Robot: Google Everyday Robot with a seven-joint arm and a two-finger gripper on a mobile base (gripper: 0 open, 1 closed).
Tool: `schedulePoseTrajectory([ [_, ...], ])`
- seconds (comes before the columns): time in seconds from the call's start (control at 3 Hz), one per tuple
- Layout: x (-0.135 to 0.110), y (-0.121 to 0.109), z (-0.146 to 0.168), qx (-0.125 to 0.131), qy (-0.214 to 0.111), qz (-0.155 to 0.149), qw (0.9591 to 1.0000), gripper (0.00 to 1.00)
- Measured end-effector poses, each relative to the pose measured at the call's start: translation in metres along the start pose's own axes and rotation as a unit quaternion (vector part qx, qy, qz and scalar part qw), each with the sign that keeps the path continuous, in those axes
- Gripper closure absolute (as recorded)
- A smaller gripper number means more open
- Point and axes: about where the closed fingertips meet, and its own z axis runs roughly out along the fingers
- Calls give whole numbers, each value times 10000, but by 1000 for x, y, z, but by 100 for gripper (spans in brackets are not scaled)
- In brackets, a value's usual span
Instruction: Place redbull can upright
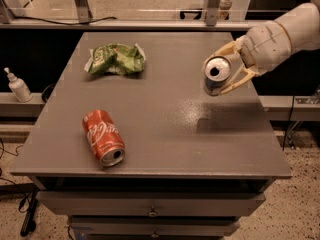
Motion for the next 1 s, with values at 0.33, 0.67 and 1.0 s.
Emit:
schedulePoseTrajectory([
  [0.33, -3, -6, 2, 381, -421, 690, 9960, 100],
  [0.67, 8, -16, -3, 471, -675, 1204, 9893, 100],
  [1.0, 21, -27, -8, 362, -629, 1506, 9859, 100],
])
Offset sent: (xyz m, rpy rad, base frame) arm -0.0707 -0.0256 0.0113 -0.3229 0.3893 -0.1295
